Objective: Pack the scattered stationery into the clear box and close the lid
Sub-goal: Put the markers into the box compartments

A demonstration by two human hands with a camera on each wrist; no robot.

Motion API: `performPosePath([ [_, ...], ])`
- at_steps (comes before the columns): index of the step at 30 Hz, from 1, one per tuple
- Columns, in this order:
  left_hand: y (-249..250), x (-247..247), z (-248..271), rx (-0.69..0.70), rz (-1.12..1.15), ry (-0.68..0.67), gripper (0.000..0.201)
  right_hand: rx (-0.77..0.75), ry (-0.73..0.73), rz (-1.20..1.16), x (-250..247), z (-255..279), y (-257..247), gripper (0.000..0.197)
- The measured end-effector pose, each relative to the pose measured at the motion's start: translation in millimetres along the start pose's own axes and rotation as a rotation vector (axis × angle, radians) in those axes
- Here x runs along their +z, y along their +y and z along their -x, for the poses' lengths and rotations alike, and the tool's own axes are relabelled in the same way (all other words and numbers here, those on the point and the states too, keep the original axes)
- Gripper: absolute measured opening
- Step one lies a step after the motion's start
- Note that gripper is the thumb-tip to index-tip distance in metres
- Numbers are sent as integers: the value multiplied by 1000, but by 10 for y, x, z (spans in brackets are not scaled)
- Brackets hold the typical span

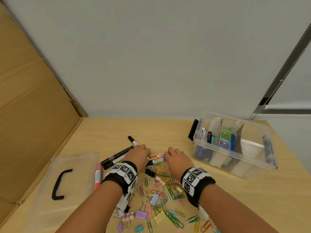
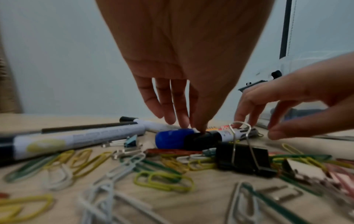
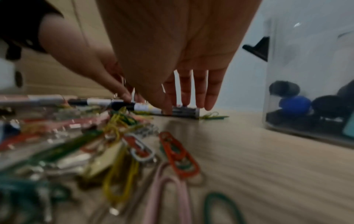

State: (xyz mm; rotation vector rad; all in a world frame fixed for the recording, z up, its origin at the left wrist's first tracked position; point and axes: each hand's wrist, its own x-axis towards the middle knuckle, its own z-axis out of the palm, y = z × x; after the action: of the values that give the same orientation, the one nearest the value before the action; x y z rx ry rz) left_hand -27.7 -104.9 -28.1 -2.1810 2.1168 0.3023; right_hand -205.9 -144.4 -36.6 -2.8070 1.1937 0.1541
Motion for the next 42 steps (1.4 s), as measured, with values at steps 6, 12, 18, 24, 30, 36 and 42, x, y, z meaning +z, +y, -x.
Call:
performPosePath([
  [6,-45,121,-48,-4,65,-20,20,66,13,36,122,-61,-6,35],
  [12,-49,95,16,-17,115,17,19,127,52,-307,-171,178,92,17],
  [18,-70,45,269,-95,476,188,15,141,396,-884,-778,637,323,6],
  [24,-24,4,438,-99,586,290,9,220,764,-1002,-1242,753,798,8],
  [30,57,-28,466,-102,600,337,10,490,670,-697,-1189,302,1289,31],
  [36,130,-61,529,-116,585,333,11,661,247,-621,-1141,-53,1399,29],
  [42,164,-65,587,-113,603,307,10,669,-48,-751,-1226,-99,1371,37],
])
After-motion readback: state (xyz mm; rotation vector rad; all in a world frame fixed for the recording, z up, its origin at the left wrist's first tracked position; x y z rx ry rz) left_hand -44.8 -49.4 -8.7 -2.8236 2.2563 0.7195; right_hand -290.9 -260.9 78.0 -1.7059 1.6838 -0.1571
